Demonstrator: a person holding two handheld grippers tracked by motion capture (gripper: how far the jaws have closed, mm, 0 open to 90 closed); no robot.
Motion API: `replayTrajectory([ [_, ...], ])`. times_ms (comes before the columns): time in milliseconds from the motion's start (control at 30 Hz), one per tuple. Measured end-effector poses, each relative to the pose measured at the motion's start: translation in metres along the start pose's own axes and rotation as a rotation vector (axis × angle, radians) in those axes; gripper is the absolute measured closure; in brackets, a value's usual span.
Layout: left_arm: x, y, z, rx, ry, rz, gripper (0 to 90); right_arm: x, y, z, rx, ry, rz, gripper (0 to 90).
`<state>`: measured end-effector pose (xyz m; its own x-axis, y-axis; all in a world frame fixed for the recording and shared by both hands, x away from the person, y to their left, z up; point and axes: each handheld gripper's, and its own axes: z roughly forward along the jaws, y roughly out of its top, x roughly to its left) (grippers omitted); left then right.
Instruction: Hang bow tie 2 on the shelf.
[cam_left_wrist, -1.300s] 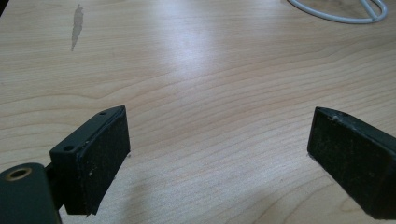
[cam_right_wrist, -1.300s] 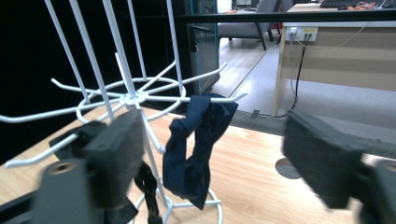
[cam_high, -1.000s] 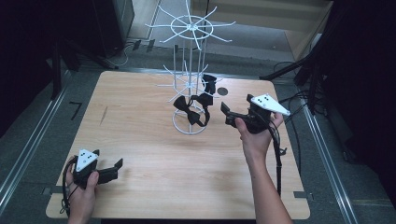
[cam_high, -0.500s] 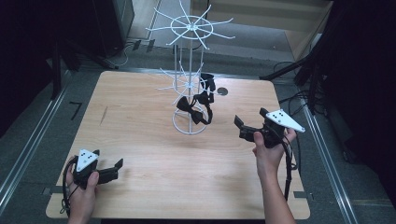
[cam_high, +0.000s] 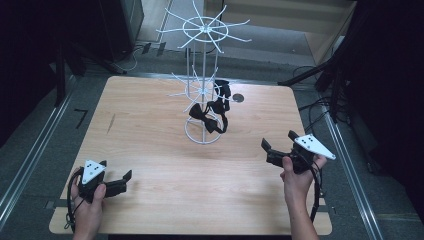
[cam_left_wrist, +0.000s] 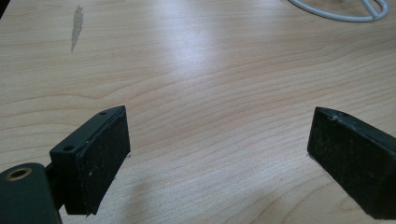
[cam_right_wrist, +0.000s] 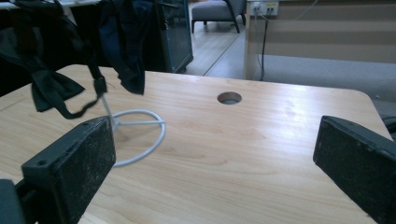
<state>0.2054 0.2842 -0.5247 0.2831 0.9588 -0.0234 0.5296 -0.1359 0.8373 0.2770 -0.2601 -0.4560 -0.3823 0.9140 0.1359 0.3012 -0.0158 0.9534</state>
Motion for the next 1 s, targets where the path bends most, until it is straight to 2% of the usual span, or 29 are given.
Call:
replayTrajectory([
  [167,0.000,0.000,0.000,-0.001,0.000,0.000,6.6,-0.008,-0.012,-0.006,0.008,-0.006,0.015,0.0],
  [367,0.000,0.000,-0.001,-0.006,-0.004,0.001,6.6,-0.019,-0.027,-0.018,0.010,-0.067,0.023,0.0],
  [800,0.000,0.000,-0.001,-0.005,-0.001,0.000,6.6,-0.043,-0.068,-0.045,0.049,-0.110,0.054,0.0],
  [933,0.000,0.000,-0.001,-0.005,0.000,0.002,6.6,-0.050,-0.077,-0.054,0.060,-0.122,0.074,0.0],
  [1000,0.000,0.000,-0.001,-0.005,0.000,0.001,6.6,-0.053,-0.081,-0.058,0.072,-0.128,0.067,0.0],
])
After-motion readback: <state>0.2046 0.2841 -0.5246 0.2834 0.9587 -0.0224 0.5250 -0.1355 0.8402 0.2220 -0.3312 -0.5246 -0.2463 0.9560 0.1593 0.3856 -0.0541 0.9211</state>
